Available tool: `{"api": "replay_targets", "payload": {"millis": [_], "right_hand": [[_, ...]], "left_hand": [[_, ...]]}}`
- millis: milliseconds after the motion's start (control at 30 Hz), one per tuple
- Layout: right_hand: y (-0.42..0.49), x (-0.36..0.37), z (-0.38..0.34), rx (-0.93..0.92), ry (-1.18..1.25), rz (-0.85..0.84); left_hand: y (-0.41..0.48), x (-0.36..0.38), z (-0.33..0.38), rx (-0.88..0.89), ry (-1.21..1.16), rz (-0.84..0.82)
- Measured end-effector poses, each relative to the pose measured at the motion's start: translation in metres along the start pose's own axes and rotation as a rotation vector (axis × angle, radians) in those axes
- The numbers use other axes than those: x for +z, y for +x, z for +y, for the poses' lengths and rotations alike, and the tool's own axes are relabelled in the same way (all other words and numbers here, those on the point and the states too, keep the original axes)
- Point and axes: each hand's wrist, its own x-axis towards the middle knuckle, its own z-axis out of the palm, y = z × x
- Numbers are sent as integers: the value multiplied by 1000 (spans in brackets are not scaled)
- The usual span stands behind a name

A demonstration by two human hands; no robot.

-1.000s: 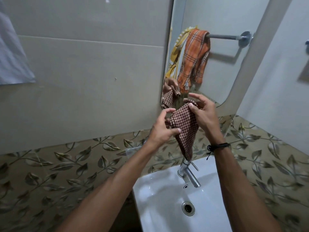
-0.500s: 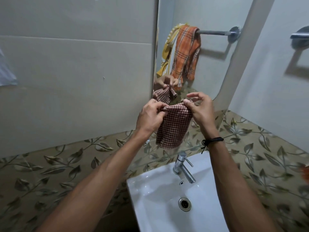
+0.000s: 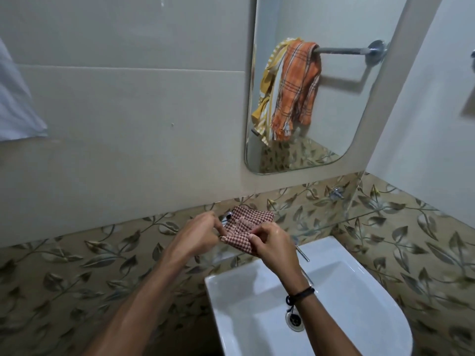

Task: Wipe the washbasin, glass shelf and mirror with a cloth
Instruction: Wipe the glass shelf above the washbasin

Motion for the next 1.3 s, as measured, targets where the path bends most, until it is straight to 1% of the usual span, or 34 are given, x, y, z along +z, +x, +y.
{"api": "replay_targets", "payload": {"millis": [67, 100, 167, 200, 267, 333, 400, 467, 533, 633, 700, 767, 867, 933, 1000, 1067, 1100, 1167, 1233, 1300], "right_hand": [[2, 0, -1, 20, -176, 35], [4, 0, 0, 32, -255, 79], [7, -1, 3, 59, -333, 133], [10, -1, 5, 84, -333, 103], [14, -4, 11, 120, -304, -7], [21, -11, 17, 126, -239, -70], [29, -22, 21, 150, -127, -104], [33, -28, 21, 167, -89, -175], [34, -28, 19, 170, -103, -234], [38, -27, 13, 171, -129, -277], [44, -30, 9, 162, -144, -293], [52, -33, 5, 105, -137, -279], [65, -39, -1, 1, -77, -237], [76, -40, -3, -30, -1, -229], [87, -37, -3, -22, 20, -195], [93, -30, 0, -3, -35, -128], [93, -26, 3, 6, -99, -97], [91, -17, 11, 22, -202, -64], [87, -11, 19, 55, -194, -80], [83, -10, 24, 83, -154, -102]], "left_hand": [[0, 2, 3, 15, -56, 49], [-1, 6, 6, 47, -90, 85], [-2, 18, 16, 122, -120, 157], [-3, 25, 21, 157, -121, 169], [-5, 40, 30, 221, -120, 136], [-6, 52, 39, 242, -64, 99], [-6, 61, 46, 243, -5, 132], [-6, 66, 50, 205, -13, 198], [-2, 68, 51, 137, -55, 245], [7, 65, 47, 42, -117, 199], [12, 61, 44, 26, -141, 171], [16, 56, 41, 24, -188, 204], [23, 48, 37, 41, -303, 306], [29, 44, 36, 48, -363, 398], [32, 42, 38, 49, -355, 492], [32, 43, 41, 63, -302, 549], [32, 45, 41, 87, -276, 535], [31, 51, 42, 153, -248, 411], [29, 58, 42, 211, -205, 240], [28, 66, 42, 242, -98, 143]]}}
